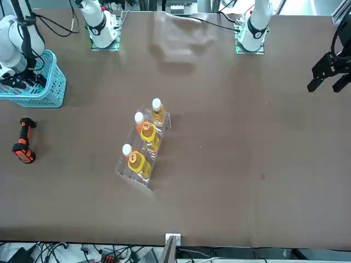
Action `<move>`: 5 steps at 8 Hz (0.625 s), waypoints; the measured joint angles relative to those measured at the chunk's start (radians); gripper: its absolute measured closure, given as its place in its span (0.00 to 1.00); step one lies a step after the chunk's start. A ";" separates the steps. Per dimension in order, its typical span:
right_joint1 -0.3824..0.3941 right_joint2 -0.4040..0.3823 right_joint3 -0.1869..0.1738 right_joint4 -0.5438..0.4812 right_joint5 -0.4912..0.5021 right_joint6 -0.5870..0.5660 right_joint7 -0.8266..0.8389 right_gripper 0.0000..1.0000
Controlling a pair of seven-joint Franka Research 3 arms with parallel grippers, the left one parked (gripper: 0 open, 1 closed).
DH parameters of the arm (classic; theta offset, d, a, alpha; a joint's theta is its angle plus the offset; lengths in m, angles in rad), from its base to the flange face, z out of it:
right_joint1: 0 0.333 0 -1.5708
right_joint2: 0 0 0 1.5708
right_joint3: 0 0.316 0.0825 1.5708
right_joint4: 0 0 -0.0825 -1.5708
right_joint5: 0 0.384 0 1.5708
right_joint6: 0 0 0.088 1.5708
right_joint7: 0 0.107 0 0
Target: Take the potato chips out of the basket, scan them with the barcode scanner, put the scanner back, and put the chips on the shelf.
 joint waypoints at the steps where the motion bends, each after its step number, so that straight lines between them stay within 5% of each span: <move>1: 0.000 0.005 0.000 -0.003 0.000 -0.001 -0.001 0.00; 5: 0.000 0.044 0.003 -0.005 0.000 0.000 -0.006 0.00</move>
